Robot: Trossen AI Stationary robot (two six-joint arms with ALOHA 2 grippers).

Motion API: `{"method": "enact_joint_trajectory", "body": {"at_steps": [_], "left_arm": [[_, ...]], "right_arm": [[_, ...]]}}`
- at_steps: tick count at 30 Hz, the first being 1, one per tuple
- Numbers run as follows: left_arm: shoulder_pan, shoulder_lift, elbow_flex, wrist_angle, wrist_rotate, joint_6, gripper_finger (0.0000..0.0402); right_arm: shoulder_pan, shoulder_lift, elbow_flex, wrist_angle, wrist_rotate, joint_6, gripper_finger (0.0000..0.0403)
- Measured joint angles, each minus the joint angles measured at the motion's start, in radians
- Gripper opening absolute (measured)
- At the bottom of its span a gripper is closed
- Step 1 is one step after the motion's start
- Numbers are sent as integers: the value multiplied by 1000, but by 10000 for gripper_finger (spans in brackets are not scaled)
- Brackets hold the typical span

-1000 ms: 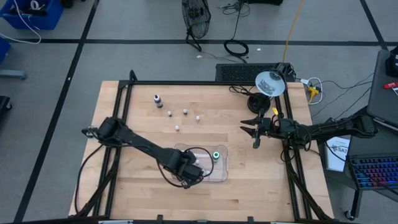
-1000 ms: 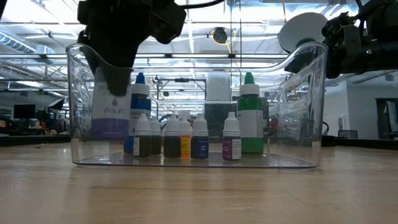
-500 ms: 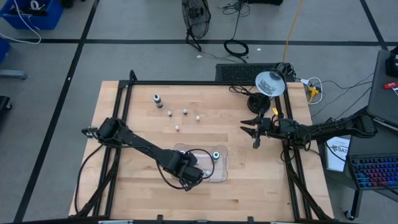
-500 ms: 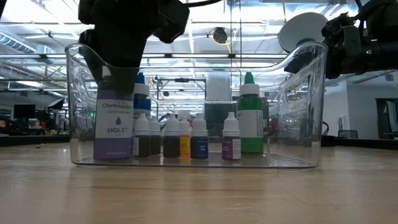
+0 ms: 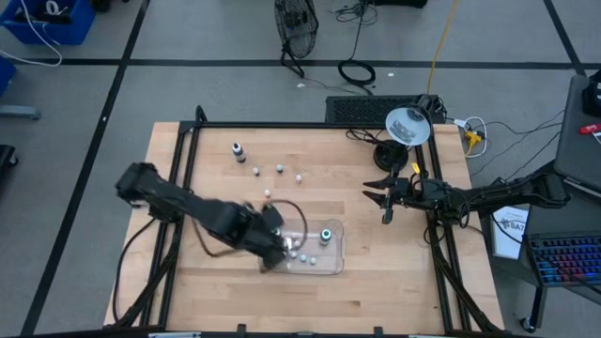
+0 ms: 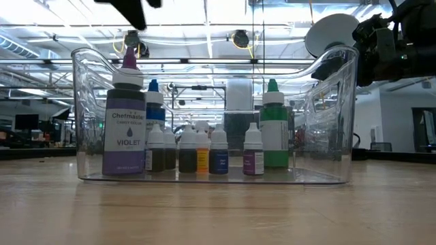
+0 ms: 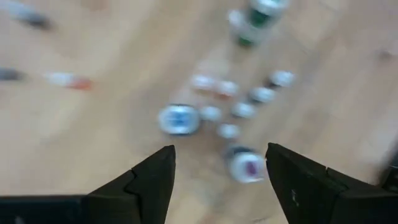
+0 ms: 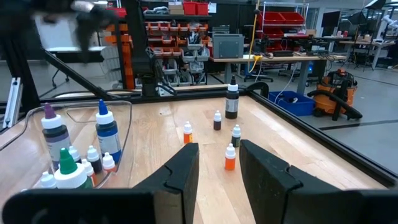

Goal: Pick & Place food coloring
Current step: Put the big black food coloring bottle into the bin

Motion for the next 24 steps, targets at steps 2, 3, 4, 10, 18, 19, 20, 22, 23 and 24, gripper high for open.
{"method": "enact_joint_trajectory", "body": {"at_steps": [2, 3, 4, 10, 18, 19, 20, 22, 23, 24], "left_arm": [[15, -52, 0, -110, -89, -36, 255], [32, -77, 0, -172, -131, -65, 256], [53, -100, 0, -238, -161, -92, 258], [293, -214, -8, -318, -174, -30, 266], [751, -230, -9, -280, -54, 318, 254], [804, -229, -15, -257, -25, 357, 252], [856, -229, -25, -227, 7, 392, 251], [948, -227, -55, -161, 92, 443, 251], [991, -225, -71, -140, 121, 463, 252], [1031, -225, -89, -120, 146, 473, 254]], "right_arm": [[0, 0, 0, 0, 0, 0, 105], [0, 0, 0, 1, 0, 0, 105], [0, 0, 0, 2, 0, 0, 105], [0, 0, 0, 1, 0, 0, 106], [0, 0, 0, 0, 0, 0, 107], [0, 0, 0, 0, 0, 0, 107], [0, 0, 0, 0, 0, 0, 106], [0, 0, 0, 0, 0, 0, 105], [0, 0, 0, 0, 0, 0, 105], [0, 0, 0, 0, 0, 0, 105]]}}
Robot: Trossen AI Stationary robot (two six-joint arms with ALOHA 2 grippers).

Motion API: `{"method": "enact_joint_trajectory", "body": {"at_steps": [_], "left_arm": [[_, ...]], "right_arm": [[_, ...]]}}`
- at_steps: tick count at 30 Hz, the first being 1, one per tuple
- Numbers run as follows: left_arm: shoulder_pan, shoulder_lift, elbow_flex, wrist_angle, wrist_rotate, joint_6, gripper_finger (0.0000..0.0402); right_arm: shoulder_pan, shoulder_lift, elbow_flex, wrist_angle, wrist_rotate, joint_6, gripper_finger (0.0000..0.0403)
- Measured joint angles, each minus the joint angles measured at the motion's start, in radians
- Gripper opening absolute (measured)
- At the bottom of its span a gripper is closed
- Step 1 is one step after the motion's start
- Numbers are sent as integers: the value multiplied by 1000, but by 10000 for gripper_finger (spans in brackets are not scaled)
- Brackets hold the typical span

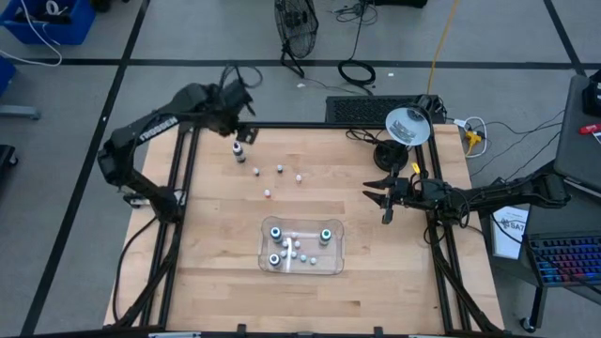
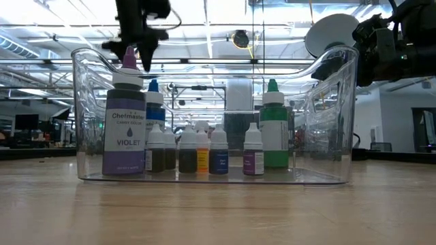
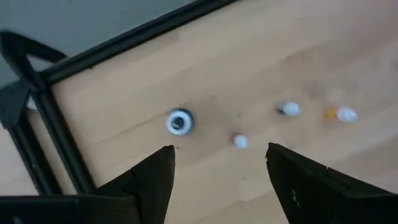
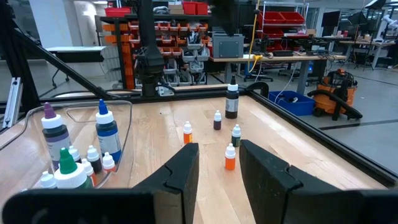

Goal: Pick & Place food coloring
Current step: Put the big black food coloring bottle into the bin

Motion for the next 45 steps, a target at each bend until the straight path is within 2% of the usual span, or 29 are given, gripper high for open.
{"method": "enact_joint_trajectory", "body": {"at_steps": [3, 6, 12, 18, 23, 31, 36, 45], "left_arm": [[93, -1, -68, 56, 52, 27, 260], [138, -1, -155, 124, 94, 52, 265], [176, -1, -318, 249, 139, 98, 259], [178, -1, -428, 393, 130, 128, 253], [177, -1, -478, 475, 131, 147, 253], [178, -1, -516, 477, 130, 144, 253], [176, -1, -560, 553, 130, 127, 253], [177, -1, -598, 586, 130, 133, 253]], "right_arm": [[0, 0, 0, 0, 0, 0, 107], [0, 0, 0, 0, 0, 0, 106], [0, 0, 0, 0, 0, 0, 106], [0, 0, 0, 0, 0, 0, 105], [0, 0, 0, 0, 0, 0, 107], [0, 0, 0, 0, 0, 0, 106], [0, 0, 0, 0, 0, 0, 106], [0, 0, 0, 0, 0, 0, 107]]}}
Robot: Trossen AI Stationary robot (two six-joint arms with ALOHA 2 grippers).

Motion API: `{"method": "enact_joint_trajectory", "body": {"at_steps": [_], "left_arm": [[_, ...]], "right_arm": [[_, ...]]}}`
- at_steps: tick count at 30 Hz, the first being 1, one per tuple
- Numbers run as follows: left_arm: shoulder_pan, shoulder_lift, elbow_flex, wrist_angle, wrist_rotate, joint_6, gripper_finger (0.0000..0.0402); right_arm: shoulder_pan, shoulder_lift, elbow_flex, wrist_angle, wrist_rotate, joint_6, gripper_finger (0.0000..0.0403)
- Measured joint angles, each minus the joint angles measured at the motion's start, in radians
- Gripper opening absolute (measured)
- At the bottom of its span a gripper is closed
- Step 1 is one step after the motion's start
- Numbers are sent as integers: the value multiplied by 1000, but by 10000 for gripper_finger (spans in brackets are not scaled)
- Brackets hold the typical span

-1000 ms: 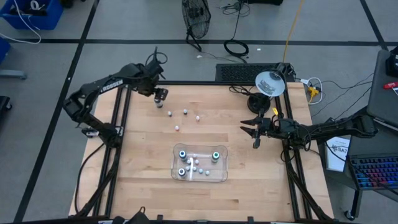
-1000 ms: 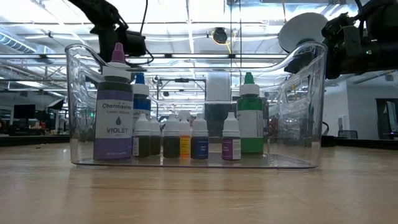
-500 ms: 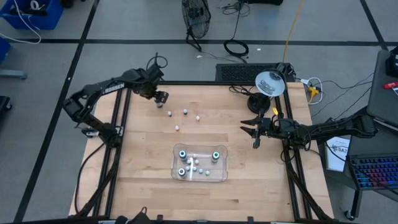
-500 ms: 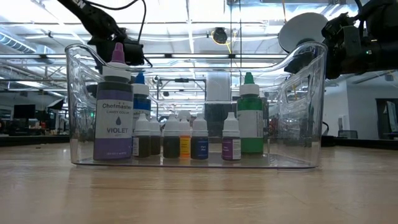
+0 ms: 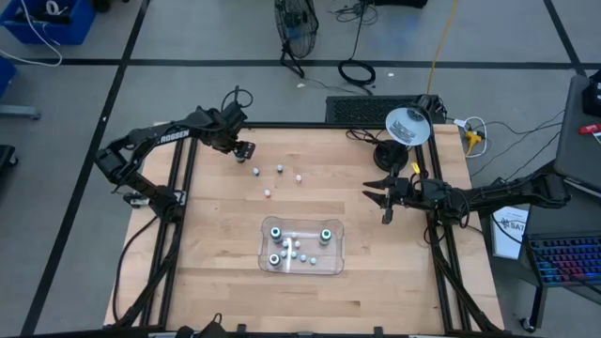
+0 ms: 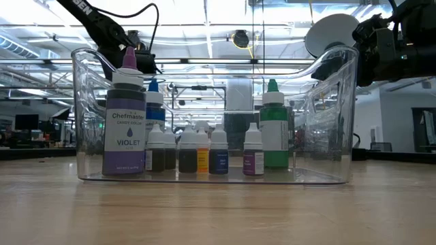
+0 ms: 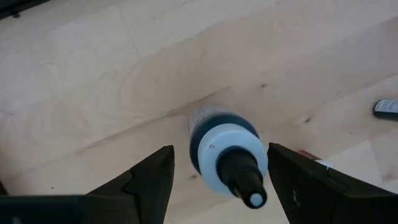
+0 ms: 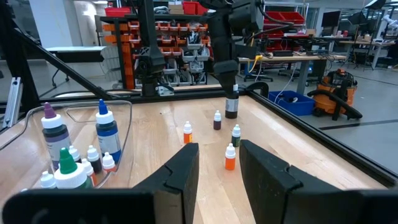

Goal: Pick & Place food coloring
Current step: Put the big black food coloring bottle into the bin

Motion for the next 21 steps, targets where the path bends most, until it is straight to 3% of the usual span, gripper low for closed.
{"method": "enact_joint_trajectory", "body": {"at_steps": [21], "left_arm": [[0, 94, 0, 27, 0, 30, 253]], "right_arm": [[0, 0, 0, 0, 0, 0, 106]]}}
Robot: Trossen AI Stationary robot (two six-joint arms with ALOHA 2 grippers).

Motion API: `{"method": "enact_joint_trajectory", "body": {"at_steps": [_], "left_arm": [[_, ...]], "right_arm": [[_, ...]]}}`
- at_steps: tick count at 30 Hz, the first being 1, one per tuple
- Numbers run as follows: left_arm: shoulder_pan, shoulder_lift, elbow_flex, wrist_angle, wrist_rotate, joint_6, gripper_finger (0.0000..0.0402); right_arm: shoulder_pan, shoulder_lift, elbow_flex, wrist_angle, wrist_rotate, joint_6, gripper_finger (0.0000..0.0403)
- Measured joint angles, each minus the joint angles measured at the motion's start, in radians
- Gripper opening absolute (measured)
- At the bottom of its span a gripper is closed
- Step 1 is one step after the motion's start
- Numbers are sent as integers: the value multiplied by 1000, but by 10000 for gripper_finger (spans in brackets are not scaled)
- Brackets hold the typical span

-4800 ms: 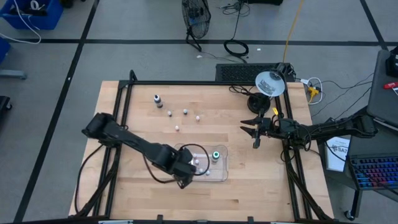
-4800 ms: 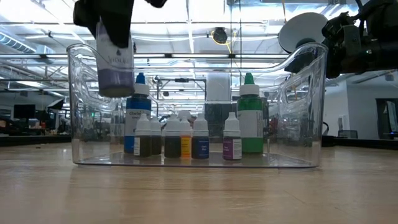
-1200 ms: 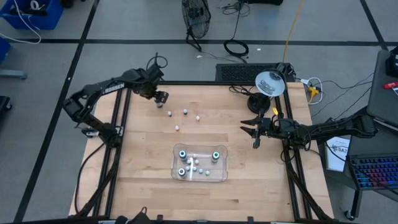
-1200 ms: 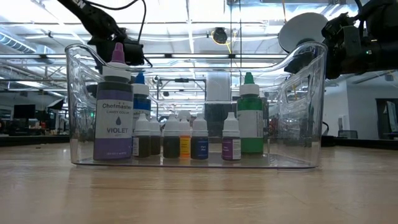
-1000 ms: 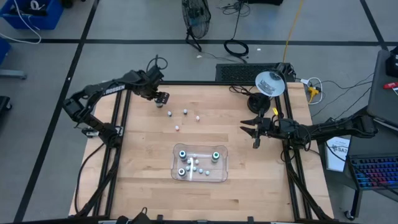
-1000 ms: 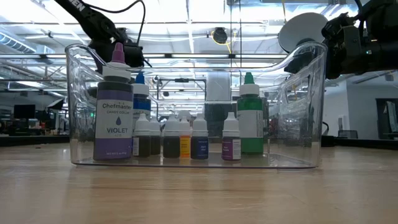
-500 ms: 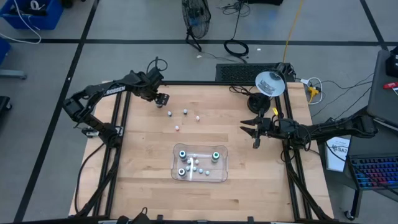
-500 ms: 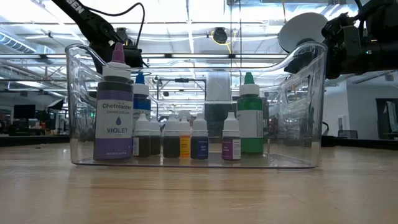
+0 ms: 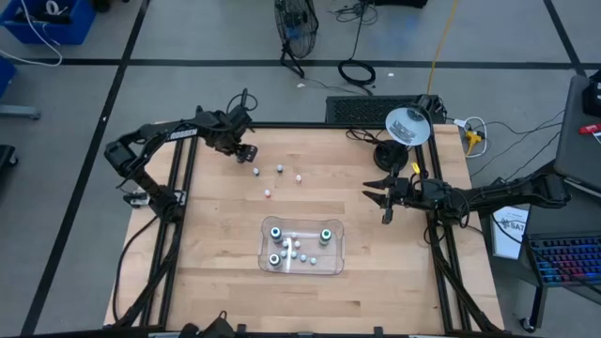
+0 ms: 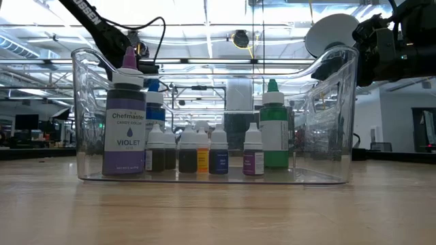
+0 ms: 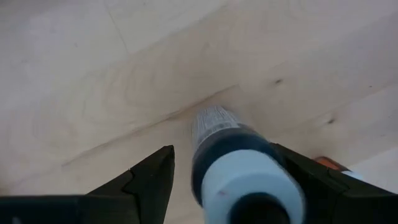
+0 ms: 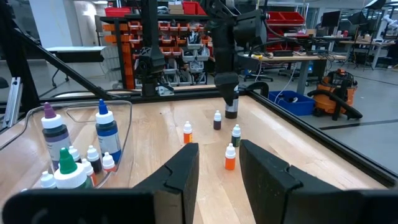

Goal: Pick & Place food coloring
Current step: Put the big black food coloring bottle into the bin

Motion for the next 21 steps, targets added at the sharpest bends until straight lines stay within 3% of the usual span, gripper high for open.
{"method": "enact_joint_trajectory", "body": {"at_steps": [13, 21], "left_arm": [[-3, -11, 52, 20, 1, 18, 253], [-6, -11, 52, -70, 0, 21, 252]], "right_arm": [[0, 0, 0, 0, 0, 0, 105], [0, 0, 0, 0, 0, 0, 106]]}}
